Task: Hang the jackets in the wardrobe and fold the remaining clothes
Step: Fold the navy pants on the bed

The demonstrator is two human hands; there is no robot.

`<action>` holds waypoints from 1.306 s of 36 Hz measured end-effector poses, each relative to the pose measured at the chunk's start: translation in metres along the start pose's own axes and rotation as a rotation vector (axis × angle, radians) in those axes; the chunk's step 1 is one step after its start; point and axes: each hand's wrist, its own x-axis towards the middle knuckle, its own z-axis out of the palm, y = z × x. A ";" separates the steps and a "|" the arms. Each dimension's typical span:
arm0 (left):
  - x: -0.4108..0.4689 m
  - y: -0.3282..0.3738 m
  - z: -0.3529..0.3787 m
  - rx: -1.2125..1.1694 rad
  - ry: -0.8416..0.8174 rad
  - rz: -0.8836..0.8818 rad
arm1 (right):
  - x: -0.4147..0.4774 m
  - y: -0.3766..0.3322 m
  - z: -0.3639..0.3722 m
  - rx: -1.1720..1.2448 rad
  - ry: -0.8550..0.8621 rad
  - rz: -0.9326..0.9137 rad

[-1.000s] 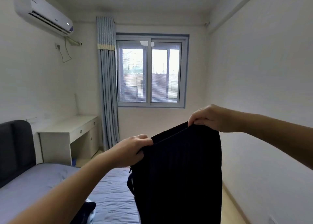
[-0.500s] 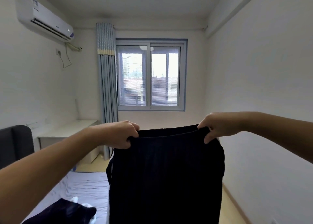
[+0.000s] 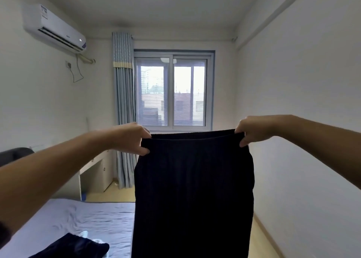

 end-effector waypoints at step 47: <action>0.006 -0.045 -0.065 -0.112 0.255 -0.115 | 0.002 -0.005 -0.040 0.390 0.299 -0.044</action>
